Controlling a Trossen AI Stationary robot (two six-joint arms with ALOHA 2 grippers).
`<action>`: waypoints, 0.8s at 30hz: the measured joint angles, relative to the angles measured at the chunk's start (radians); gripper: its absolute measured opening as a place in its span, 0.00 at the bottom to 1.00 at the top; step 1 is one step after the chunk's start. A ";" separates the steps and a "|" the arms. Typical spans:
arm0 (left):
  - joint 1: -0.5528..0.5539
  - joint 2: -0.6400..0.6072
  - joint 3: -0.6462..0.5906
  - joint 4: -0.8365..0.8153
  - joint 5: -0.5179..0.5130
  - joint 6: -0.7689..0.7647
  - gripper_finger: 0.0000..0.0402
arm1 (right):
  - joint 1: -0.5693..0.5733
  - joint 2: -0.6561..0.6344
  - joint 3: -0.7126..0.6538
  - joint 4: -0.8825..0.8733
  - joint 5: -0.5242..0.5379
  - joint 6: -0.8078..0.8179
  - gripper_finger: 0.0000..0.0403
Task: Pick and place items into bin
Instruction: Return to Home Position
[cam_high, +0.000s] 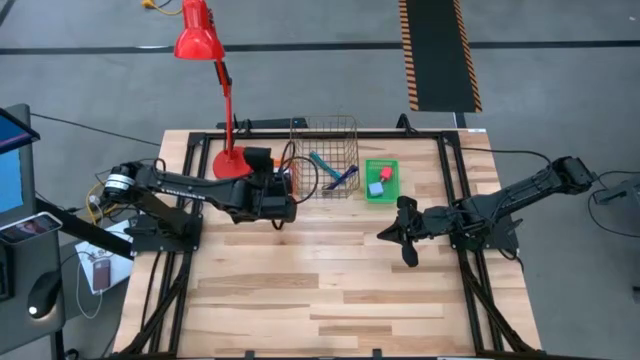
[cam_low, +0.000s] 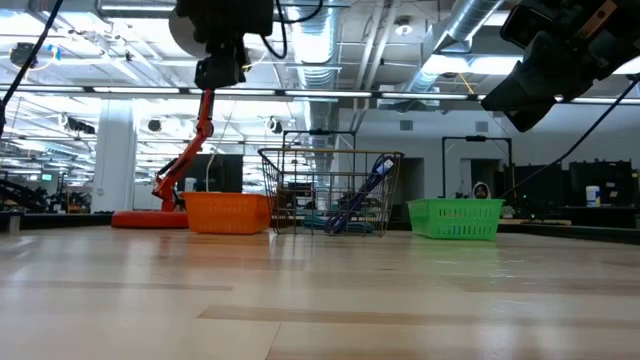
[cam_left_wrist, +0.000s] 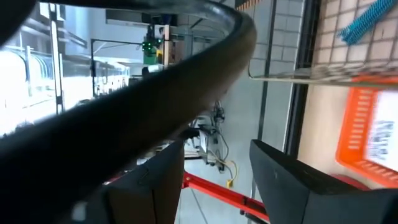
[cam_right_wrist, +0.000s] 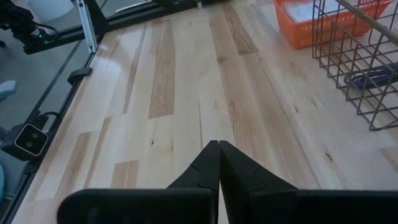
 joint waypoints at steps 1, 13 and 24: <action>-0.004 0.000 0.008 0.000 -0.001 0.002 0.44 | 0.000 0.000 0.000 0.000 0.000 0.000 0.00; -0.172 -0.002 0.060 0.002 0.271 -0.308 0.44 | 0.000 0.000 0.000 0.000 0.000 -0.001 0.00; -0.307 -0.277 0.054 0.178 0.406 -0.243 0.44 | -0.006 -0.091 0.027 0.269 -0.087 -0.192 0.00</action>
